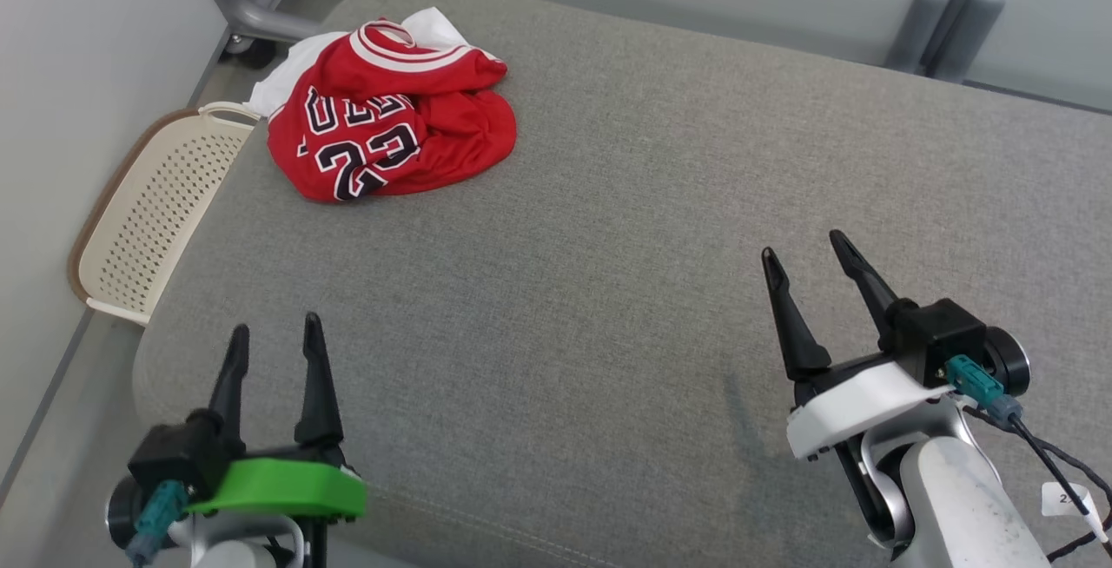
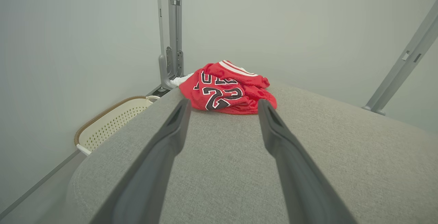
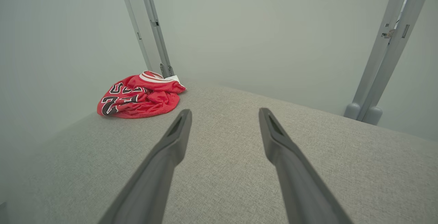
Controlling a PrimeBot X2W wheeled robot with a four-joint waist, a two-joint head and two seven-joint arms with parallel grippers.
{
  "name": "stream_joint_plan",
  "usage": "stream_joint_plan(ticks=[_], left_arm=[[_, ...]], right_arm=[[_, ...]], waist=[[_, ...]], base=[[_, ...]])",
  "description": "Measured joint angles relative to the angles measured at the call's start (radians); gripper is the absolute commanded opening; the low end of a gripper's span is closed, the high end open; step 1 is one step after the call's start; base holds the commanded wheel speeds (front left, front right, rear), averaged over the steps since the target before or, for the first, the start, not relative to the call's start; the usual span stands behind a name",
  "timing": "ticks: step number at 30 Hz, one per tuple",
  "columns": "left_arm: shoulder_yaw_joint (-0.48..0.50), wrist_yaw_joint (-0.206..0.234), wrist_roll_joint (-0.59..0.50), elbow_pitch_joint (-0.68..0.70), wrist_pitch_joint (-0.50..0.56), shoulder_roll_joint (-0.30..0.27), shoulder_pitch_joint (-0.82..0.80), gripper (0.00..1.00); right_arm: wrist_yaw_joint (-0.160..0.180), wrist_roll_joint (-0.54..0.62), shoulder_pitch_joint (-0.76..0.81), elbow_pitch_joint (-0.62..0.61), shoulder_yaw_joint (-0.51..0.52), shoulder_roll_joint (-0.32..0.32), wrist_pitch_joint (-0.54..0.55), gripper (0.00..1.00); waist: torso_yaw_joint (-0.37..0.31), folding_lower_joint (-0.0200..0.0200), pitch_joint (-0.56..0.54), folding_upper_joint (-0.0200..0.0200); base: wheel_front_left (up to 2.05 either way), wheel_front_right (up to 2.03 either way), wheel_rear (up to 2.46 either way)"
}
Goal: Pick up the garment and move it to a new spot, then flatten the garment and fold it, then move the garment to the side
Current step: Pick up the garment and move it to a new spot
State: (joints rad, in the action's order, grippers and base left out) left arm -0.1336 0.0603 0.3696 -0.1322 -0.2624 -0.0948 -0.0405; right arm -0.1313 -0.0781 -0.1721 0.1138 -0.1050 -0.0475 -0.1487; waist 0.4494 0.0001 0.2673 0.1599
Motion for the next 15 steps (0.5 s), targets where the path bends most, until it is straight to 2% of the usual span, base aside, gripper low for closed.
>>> stream_joint_plan(ticks=[8, 15], left_arm=[[0.035, -0.031, -0.013, -0.009, 0.044, -0.099, -0.227, 1.00], [0.046, -0.090, -0.017, -0.105, 0.179, -0.214, -0.491, 1.00]], right_arm=[[0.000, 0.039, -0.067, -0.046, 0.002, 0.000, 0.016, 1.00], [0.000, 0.060, -0.155, -0.086, -0.017, 0.000, 0.025, 1.00]], waist=[[-0.027, 0.0000, 0.078, 0.0000], [-0.081, 0.0001, 0.164, -0.0001]], base=[[0.00, 0.00, 0.00], [0.00, 0.00, 0.00]])
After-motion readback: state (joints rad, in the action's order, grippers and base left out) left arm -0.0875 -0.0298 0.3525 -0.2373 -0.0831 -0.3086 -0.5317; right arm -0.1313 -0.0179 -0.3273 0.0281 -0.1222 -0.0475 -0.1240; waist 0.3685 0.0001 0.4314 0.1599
